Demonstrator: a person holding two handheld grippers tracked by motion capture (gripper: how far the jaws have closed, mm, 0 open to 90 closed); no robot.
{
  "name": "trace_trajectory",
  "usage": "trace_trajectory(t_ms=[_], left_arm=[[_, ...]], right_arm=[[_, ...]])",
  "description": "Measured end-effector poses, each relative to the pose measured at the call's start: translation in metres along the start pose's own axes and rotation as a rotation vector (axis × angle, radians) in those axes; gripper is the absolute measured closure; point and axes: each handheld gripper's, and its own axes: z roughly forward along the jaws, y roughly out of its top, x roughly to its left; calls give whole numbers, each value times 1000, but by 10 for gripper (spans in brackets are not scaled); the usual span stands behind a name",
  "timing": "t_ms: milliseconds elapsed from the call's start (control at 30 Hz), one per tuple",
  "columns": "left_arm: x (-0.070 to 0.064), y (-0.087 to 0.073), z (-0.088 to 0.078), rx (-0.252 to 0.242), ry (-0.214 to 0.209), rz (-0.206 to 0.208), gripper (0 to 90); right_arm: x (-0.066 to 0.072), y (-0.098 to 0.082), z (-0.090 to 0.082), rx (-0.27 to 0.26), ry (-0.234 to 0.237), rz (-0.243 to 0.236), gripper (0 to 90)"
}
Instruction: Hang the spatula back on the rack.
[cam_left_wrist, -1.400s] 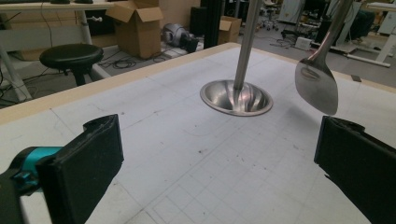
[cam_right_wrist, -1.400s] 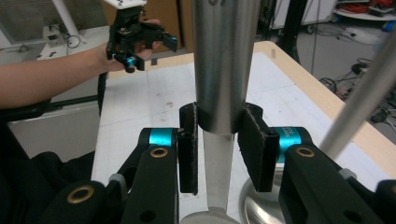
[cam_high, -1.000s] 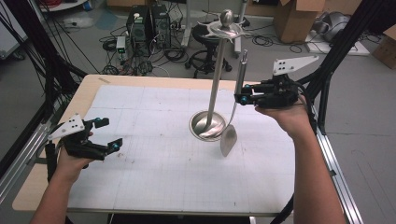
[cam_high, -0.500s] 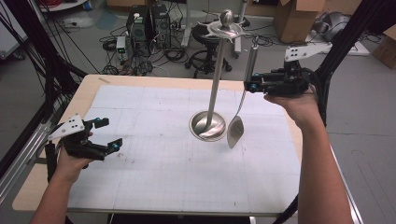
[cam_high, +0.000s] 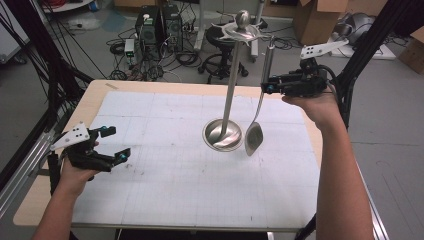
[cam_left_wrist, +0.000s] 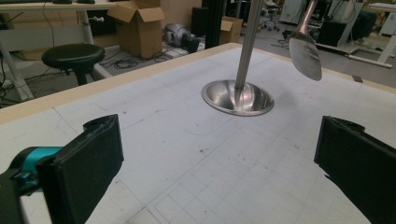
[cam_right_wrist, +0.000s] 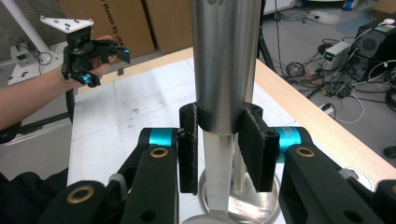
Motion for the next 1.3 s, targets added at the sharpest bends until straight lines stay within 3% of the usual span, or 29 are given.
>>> trace_trajectory(t_ms=[433,967,1300], left_arm=[[0,0,-1,4,5,-1,17],[1,-1,-2,6,4,-3,17],[1,-1,-2,4,4,-5,17]], right_arm=[[-9,-1,0,6,-16,34,697],[-10,8,10,20,-6,10,697],[-15,7,9,21,-8,31,697]])
